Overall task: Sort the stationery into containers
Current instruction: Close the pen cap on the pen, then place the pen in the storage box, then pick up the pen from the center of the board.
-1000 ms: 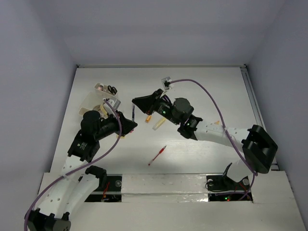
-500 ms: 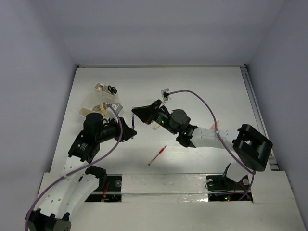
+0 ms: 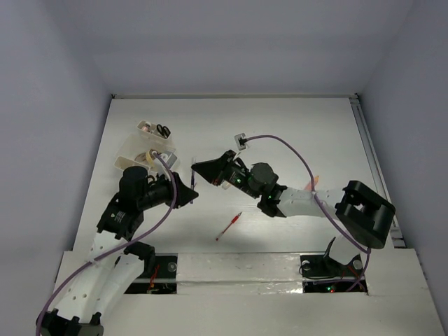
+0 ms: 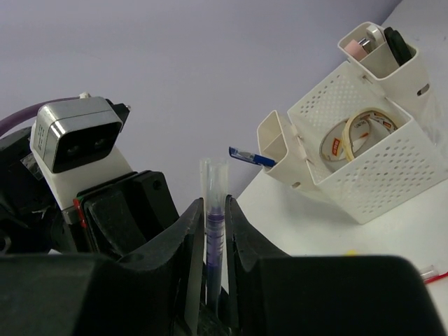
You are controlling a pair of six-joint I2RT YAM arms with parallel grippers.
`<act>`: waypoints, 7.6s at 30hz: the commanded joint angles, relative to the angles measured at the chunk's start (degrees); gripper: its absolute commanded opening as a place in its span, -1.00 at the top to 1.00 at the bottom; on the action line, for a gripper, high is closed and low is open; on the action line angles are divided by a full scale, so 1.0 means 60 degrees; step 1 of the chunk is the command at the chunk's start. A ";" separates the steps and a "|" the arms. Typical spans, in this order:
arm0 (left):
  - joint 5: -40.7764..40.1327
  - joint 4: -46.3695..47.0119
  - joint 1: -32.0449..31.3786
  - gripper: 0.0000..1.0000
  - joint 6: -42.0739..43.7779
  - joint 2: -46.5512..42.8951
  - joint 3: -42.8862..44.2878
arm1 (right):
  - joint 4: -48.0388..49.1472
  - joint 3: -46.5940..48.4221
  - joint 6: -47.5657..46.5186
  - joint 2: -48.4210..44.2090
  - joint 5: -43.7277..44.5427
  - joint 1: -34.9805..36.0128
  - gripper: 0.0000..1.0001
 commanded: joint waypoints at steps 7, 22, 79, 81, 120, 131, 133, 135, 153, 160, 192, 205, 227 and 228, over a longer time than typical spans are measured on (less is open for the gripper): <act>-0.0882 0.3596 0.0271 1.00 0.0020 -0.0264 0.0469 | -0.3207 -0.0982 -0.0316 -0.0897 -0.1491 0.0823 1.00; -0.0312 0.3801 0.0271 1.00 -0.0156 -0.0074 0.0381 | -0.4865 -0.0500 -0.1255 -0.3637 -0.2966 -0.1574 -0.41; 0.0377 0.4183 0.0461 1.00 -0.0215 -0.0059 0.0366 | -0.3619 0.3985 -0.1122 0.0771 -0.6574 -0.1786 1.00; 0.0305 0.4197 0.0462 1.00 -0.0215 -0.0176 0.0381 | -0.3546 0.3591 -0.1123 0.0800 -0.6354 -0.1654 1.00; -0.4571 0.0549 0.0550 -0.98 -0.0156 -0.3530 0.2446 | -0.3529 0.9151 -0.0184 0.4549 -0.4128 -0.1919 1.00; -0.4295 0.1909 0.0550 -0.98 0.0474 -0.2783 0.1993 | -0.6928 1.3837 -0.2935 0.6951 -0.2985 -0.0892 1.00; -0.4369 0.2145 0.0550 -0.98 0.0401 -0.2857 0.1919 | -0.7264 1.4236 -0.3230 0.7318 -0.2766 -0.0630 1.00; -0.4427 0.2365 0.0550 -0.98 0.0371 -0.2872 0.1890 | -0.7412 1.4601 -0.3539 0.7581 -0.2532 -0.0541 1.00; -0.3930 0.2703 0.0550 -0.98 0.0195 -0.2769 0.1860 | -0.7471 1.5072 -0.4374 0.8446 -0.2398 -0.0160 1.00; -0.3871 0.2659 0.0550 -0.98 0.0152 -0.2784 0.1860 | -0.7471 1.4766 -0.4653 0.8404 -0.2545 -0.0072 1.00; -0.1982 0.1662 0.0550 -0.98 -0.0024 -0.2550 0.1862 | -0.9577 0.3965 -0.3791 0.0266 -0.0377 0.0104 1.00; -0.1234 0.2469 0.0550 -0.98 -0.0083 -0.2622 0.0103 | -1.2509 0.0921 -0.1094 -0.1120 0.0663 0.0573 -0.21; -0.1424 0.2351 0.0096 -0.98 -0.0083 -0.2798 -0.0015 | -1.3784 0.2737 -0.1136 0.1693 0.1951 0.0573 0.09; -0.1410 0.2351 0.0096 -0.98 -0.0097 -0.2798 -0.0015 | -1.3901 0.2782 -0.1282 0.1810 0.2039 0.0573 0.20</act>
